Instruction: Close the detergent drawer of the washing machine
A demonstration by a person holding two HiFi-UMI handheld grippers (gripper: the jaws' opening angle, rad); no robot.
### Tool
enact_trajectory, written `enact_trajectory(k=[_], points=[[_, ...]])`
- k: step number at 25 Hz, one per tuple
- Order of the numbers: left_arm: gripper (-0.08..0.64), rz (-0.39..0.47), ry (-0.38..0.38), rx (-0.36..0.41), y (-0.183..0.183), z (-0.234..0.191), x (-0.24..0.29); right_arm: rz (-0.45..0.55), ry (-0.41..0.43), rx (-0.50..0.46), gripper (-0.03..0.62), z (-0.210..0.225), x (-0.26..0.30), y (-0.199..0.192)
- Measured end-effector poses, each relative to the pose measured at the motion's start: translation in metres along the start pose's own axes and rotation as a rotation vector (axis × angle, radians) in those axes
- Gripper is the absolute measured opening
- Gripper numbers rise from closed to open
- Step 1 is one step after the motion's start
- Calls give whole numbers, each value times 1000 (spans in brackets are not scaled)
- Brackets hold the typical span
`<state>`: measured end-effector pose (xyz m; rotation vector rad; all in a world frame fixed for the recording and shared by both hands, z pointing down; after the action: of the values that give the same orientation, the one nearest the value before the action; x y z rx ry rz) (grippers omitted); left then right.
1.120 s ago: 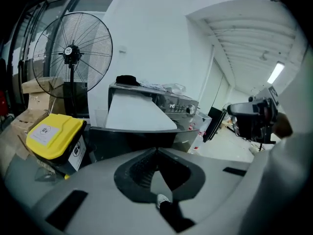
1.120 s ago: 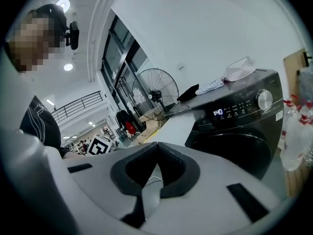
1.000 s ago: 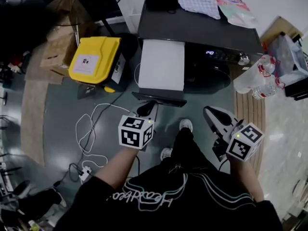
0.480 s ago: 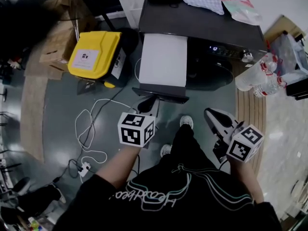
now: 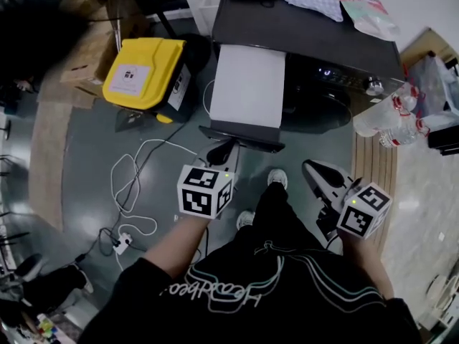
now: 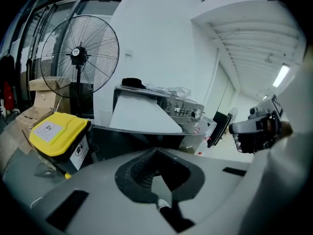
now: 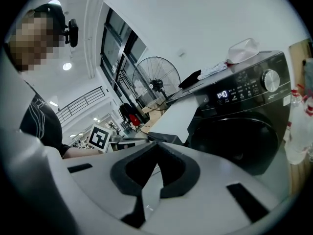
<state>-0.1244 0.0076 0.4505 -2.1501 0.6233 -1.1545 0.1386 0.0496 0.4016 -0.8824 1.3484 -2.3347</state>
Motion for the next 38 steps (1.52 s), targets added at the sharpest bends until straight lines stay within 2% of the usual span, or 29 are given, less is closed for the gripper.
enact_trajectory(k=[18, 38], points=[[23, 12, -9, -36, 8, 1, 1, -41, 46, -5, 26, 8, 13, 10], [23, 17, 3, -48, 31, 0, 20, -22, 21, -4, 26, 31, 15, 23]])
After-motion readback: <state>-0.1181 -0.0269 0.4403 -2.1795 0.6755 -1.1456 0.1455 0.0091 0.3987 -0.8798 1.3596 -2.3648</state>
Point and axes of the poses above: the fingertips, and each gripper's own axes: x forward along the fingers, z to its right, y out of its top, the point moved 9 cm from there along -x, backward along the fingers, and after that the axes turned 13 degrees about -x, right-handed, at the moved point
